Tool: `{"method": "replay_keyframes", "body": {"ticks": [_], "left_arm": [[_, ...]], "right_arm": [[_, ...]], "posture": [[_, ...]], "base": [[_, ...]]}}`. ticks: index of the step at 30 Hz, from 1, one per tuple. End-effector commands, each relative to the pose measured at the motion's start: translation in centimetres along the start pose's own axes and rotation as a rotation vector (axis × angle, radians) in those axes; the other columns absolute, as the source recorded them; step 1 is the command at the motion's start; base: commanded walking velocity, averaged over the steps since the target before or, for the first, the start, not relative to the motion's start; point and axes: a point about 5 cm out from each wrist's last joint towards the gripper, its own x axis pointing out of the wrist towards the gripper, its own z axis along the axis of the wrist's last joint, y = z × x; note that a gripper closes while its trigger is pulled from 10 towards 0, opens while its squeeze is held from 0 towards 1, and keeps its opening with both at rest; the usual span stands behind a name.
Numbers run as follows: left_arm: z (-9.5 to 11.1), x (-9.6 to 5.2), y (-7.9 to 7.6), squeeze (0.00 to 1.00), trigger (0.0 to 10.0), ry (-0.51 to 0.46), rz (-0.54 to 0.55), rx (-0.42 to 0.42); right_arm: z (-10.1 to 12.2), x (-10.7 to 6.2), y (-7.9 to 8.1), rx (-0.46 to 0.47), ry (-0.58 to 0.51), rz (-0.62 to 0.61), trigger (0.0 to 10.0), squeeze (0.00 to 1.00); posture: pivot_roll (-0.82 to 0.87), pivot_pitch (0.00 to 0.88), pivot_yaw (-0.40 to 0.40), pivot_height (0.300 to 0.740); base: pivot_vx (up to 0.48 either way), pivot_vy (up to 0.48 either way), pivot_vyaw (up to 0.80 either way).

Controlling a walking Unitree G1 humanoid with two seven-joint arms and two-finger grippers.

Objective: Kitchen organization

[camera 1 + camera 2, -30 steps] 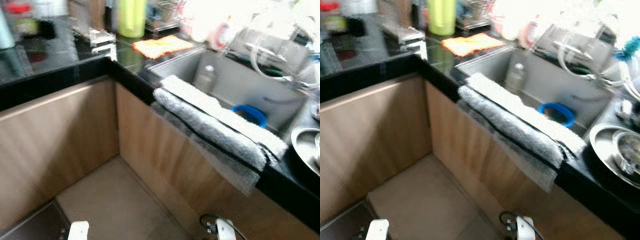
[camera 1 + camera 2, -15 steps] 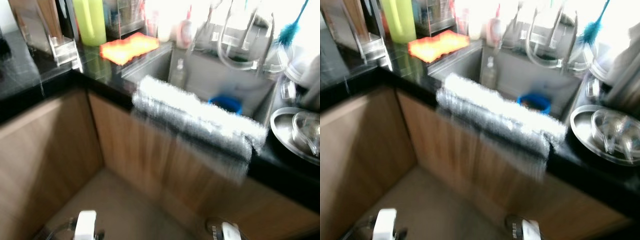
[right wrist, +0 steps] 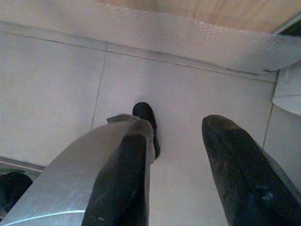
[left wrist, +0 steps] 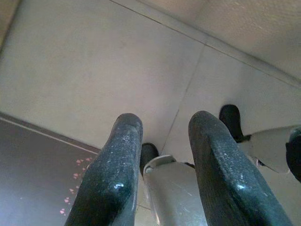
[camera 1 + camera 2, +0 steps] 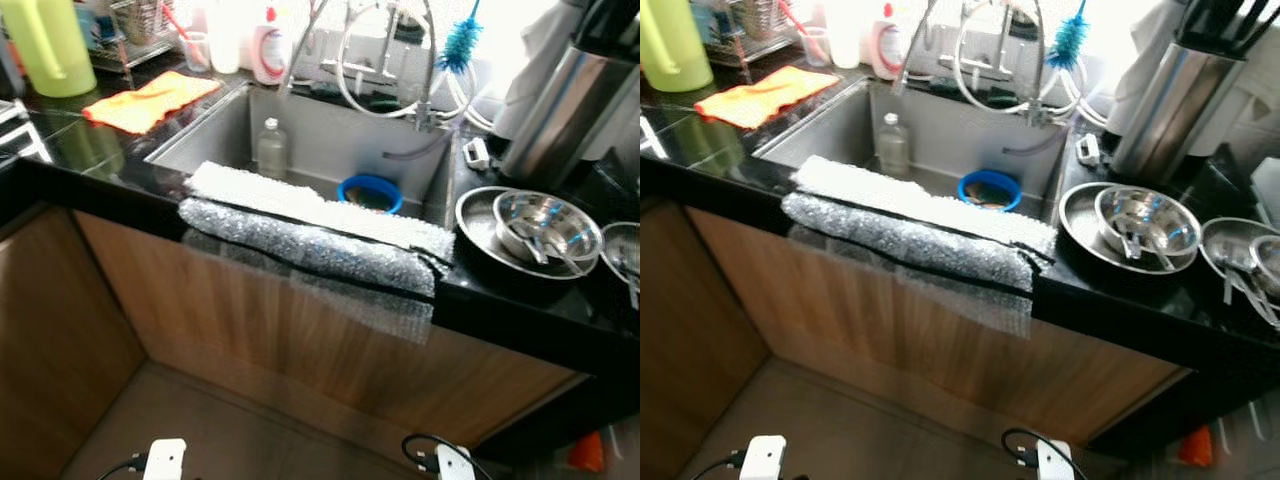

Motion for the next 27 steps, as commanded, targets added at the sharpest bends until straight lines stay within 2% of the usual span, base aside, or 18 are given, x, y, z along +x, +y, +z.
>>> {"method": "replay_keyframes", "body": {"ticks": [1, 27], "left_arm": [[-0.43, -0.05, -0.12, 0.00, 10.0, 0.021, -0.005, -0.007], [-0.59, -0.16, 0.07, 0.00, 10.0, 0.022, -0.024, 0.020]], "right_arm": [[-0.02, -0.06, -0.36, 0.001, 0.001, -0.015, 10.0, 0.00], [-0.07, -0.04, -0.27, 0.019, -0.008, -0.036, 10.0, 0.00]], "posture": [[-0.05, 0.000, -0.060, 0.740], [-0.05, 0.000, -0.042, 0.740]], "base": [[0.000, 0.000, -0.68], [0.000, 0.021, -0.68]]}}
